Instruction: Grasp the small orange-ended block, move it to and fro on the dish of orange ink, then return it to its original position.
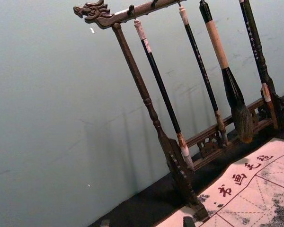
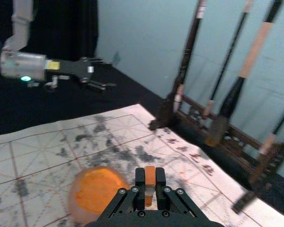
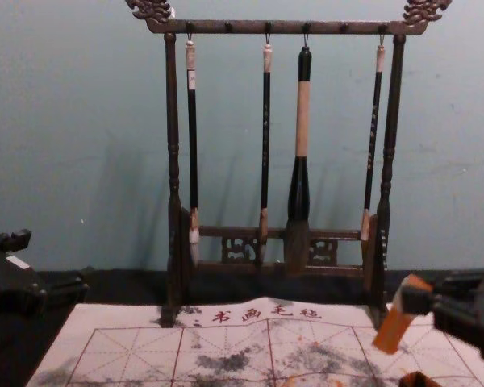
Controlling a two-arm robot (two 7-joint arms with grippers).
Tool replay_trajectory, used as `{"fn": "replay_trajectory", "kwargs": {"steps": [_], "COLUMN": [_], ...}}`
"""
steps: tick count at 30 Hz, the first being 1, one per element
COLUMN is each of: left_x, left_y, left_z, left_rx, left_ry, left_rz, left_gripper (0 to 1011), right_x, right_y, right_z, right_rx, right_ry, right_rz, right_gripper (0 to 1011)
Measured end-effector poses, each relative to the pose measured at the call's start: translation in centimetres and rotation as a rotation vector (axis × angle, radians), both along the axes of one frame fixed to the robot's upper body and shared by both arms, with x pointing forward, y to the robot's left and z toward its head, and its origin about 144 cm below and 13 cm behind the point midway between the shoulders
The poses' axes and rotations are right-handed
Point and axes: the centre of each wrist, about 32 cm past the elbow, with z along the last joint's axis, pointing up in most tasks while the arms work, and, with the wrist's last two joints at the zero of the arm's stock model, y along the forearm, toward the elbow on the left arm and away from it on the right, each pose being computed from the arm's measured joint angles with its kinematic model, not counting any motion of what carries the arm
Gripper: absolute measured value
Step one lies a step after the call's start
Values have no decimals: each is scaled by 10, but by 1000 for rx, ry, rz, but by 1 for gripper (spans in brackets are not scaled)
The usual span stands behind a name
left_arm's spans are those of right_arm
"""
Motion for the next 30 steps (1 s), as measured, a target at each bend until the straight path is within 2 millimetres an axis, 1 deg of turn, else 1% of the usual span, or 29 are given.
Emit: {"fn": "replay_trajectory", "kwargs": {"steps": [8,16,30], "left_x": [0,0,0], "left_y": [0,0,0], "left_z": [0,0,0], "left_rx": [0,0,0], "left_ry": [0,0,0], "left_rz": [0,0,0], "left_gripper": [1001,1001,1001], "right_x": [2,10,18], "right_y": [17,34,51], "right_z": [2,5,3], "right_rx": [-59,-139,-222], "right_ry": [-18,-13,22], "right_rz": [93,176,233], "right_gripper": [91,91,92]}}
